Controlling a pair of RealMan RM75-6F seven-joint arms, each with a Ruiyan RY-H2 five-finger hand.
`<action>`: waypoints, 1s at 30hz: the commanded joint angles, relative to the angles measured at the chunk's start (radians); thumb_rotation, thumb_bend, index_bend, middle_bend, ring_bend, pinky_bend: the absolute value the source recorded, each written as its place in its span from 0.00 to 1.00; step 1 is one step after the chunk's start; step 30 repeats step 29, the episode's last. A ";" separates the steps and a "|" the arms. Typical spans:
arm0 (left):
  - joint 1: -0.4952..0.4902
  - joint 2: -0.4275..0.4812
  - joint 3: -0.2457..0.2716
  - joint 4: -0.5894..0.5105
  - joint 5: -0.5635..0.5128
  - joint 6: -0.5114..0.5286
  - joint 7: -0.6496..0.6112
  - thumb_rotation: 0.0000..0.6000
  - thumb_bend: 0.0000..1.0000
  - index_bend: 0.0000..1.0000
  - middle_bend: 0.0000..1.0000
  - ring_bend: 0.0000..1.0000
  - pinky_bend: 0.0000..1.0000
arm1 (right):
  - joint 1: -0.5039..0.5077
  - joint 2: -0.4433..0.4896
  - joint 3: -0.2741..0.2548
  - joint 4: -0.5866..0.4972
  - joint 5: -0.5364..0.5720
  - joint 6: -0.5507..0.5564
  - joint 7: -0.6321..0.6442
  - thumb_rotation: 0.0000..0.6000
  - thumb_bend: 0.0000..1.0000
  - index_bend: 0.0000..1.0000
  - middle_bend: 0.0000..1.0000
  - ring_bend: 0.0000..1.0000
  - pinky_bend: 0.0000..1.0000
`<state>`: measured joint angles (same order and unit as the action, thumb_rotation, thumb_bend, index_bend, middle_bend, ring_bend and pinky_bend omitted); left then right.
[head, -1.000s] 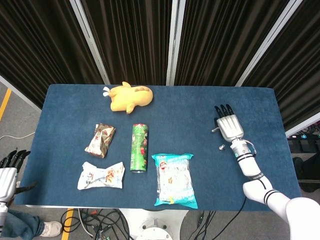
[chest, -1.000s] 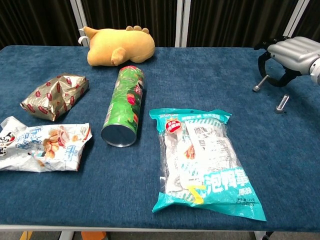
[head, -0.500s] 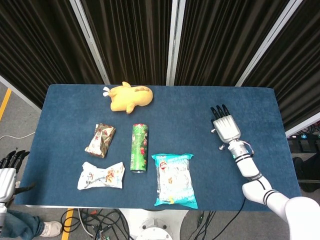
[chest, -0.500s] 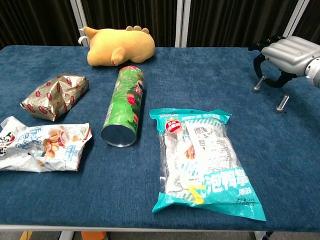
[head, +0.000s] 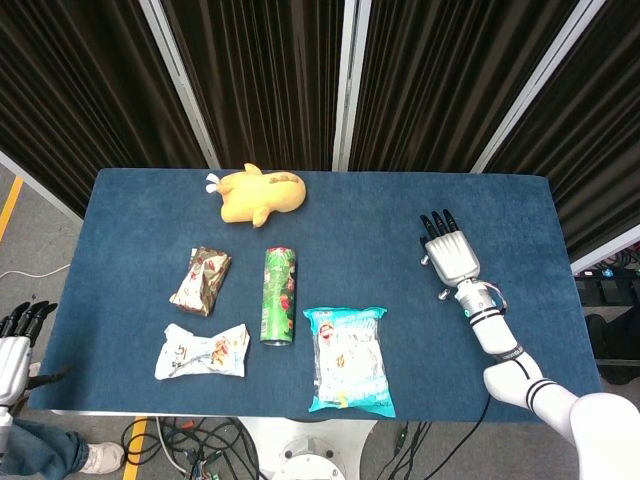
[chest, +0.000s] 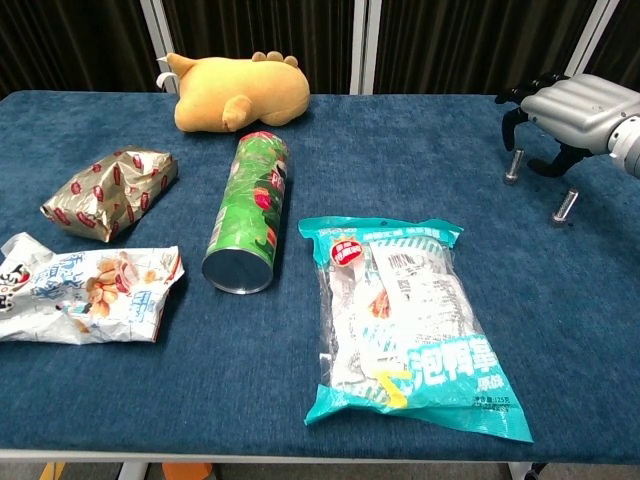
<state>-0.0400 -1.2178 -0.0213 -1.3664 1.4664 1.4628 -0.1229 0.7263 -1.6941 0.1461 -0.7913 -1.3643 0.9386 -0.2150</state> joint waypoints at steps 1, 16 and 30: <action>0.000 0.000 0.000 0.000 0.000 0.000 0.000 1.00 0.01 0.14 0.12 0.05 0.17 | 0.000 0.002 0.001 -0.002 0.001 -0.001 0.002 1.00 0.28 0.32 0.07 0.00 0.00; -0.002 0.005 -0.006 -0.009 0.002 0.006 0.006 1.00 0.01 0.14 0.12 0.05 0.17 | -0.138 0.293 0.010 -0.366 -0.060 0.277 0.050 1.00 0.22 0.22 0.07 0.00 0.00; -0.020 0.037 -0.016 -0.085 0.014 0.008 0.074 1.00 0.01 0.14 0.12 0.05 0.17 | -0.572 0.517 -0.154 -0.785 -0.082 0.694 0.036 1.00 0.19 0.00 0.00 0.00 0.00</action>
